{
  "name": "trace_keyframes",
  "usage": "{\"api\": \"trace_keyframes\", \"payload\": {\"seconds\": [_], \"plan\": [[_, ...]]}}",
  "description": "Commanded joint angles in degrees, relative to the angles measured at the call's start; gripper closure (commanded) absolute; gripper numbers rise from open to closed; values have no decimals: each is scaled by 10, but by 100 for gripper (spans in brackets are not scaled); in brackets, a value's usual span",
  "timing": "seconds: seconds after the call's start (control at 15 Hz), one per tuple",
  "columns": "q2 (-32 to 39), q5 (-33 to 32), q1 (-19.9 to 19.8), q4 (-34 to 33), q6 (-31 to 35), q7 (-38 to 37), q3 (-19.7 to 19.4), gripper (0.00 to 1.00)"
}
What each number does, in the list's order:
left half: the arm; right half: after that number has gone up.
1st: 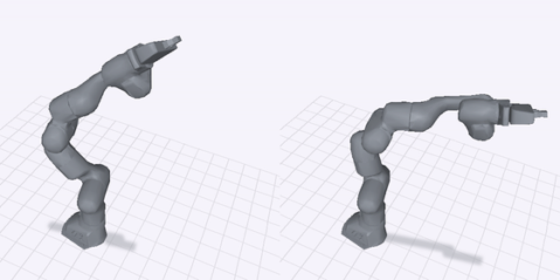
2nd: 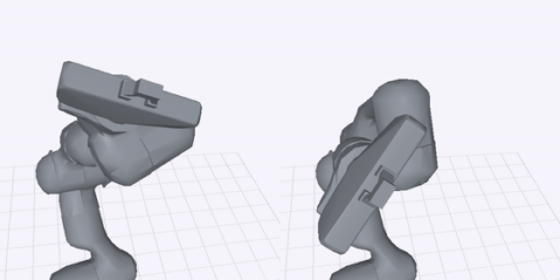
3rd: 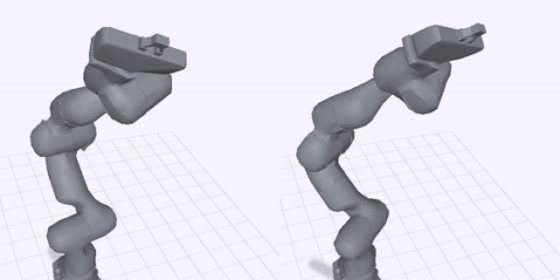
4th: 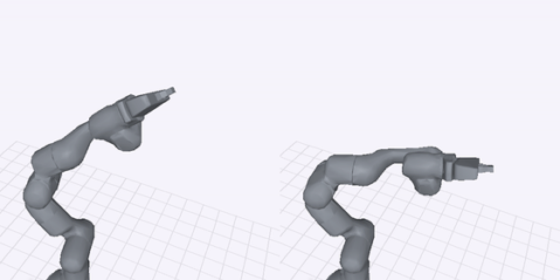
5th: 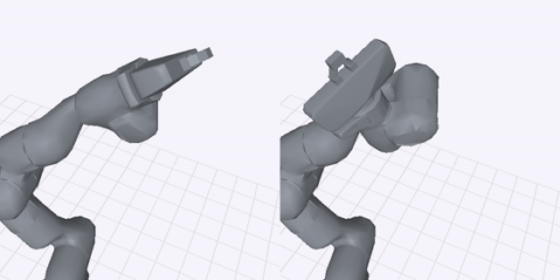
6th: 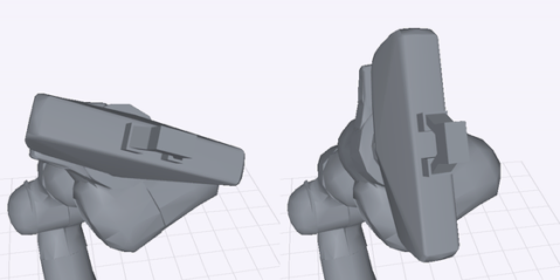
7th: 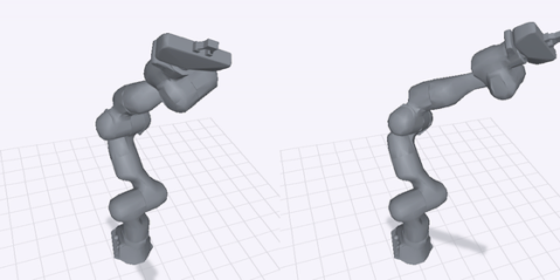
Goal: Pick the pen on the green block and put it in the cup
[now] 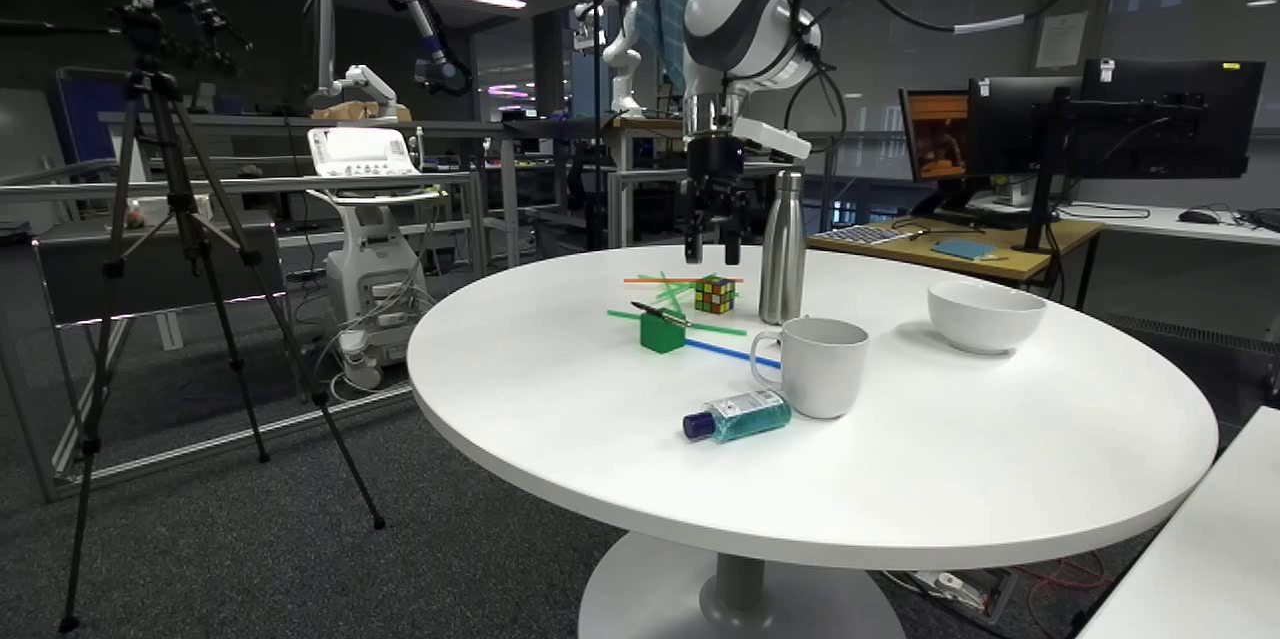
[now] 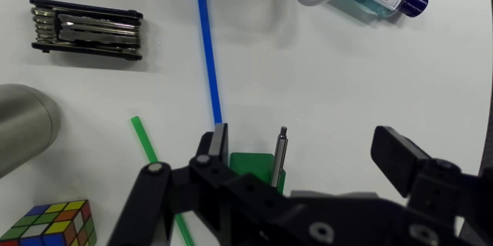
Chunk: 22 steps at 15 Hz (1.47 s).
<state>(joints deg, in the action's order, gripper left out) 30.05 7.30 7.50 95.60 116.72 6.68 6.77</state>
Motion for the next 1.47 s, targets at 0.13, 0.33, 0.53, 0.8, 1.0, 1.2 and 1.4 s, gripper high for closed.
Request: {"api": "trace_keyframes", "payload": {"seconds": [0.13,0.33,0.53,0.8,1.0,1.2,1.4], "plan": [[3,-2,-4,-4,-3,0,5,0],[13,-4,-4,-14,-10,3,6,0],[25,-6,-2,-25,-17,9,8,0],[33,-3,0,-28,-2,10,11,0],[39,-3,2,-34,5,8,15,0],[44,-5,6,-37,10,2,16,0],[49,-16,16,-39,11,-17,9,0]]}}
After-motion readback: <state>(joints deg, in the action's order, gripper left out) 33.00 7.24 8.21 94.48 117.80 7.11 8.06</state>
